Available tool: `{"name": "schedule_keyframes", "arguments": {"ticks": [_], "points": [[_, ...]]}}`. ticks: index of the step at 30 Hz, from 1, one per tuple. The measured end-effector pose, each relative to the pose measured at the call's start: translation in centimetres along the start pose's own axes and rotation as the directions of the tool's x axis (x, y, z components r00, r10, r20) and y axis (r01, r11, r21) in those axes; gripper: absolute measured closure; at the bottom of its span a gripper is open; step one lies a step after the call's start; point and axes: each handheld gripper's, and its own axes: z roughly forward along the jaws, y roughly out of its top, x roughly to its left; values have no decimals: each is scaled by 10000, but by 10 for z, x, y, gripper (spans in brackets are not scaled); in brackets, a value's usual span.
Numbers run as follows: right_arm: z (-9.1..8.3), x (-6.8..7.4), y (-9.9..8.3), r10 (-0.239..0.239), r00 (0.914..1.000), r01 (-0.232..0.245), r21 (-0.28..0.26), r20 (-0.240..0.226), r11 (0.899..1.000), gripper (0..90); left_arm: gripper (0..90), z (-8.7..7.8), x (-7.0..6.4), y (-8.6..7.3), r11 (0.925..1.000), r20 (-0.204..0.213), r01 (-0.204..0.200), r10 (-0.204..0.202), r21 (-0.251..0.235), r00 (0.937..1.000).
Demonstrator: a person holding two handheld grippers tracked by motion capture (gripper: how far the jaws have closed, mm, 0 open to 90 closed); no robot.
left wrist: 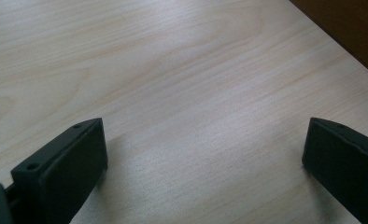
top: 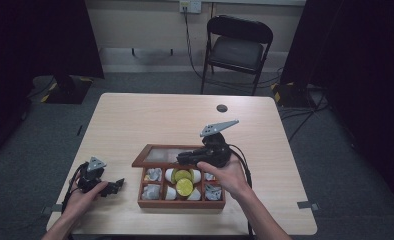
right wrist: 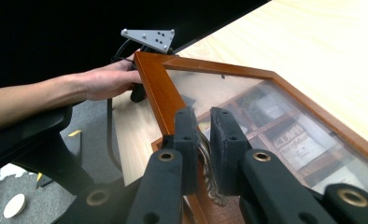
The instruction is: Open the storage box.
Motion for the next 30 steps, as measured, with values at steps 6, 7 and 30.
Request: {"name": "schedule_keyframes", "arguments": {"ticks": [6,7,30], "points": [[-1,-2,4,28,10000,-28,11,-11,10000,817,0,0,0,0,10000,1,2,-2,-3,10000],[-1,-2,5,22,10000,-22,20,-2,10000,817,0,0,0,0,10000,0,3,-3,-3,10000],[-5,-14,25,508,9986,-503,266,-156,9984,818,0,0,0,0,10000,0,56,-56,-20,10000]]}}
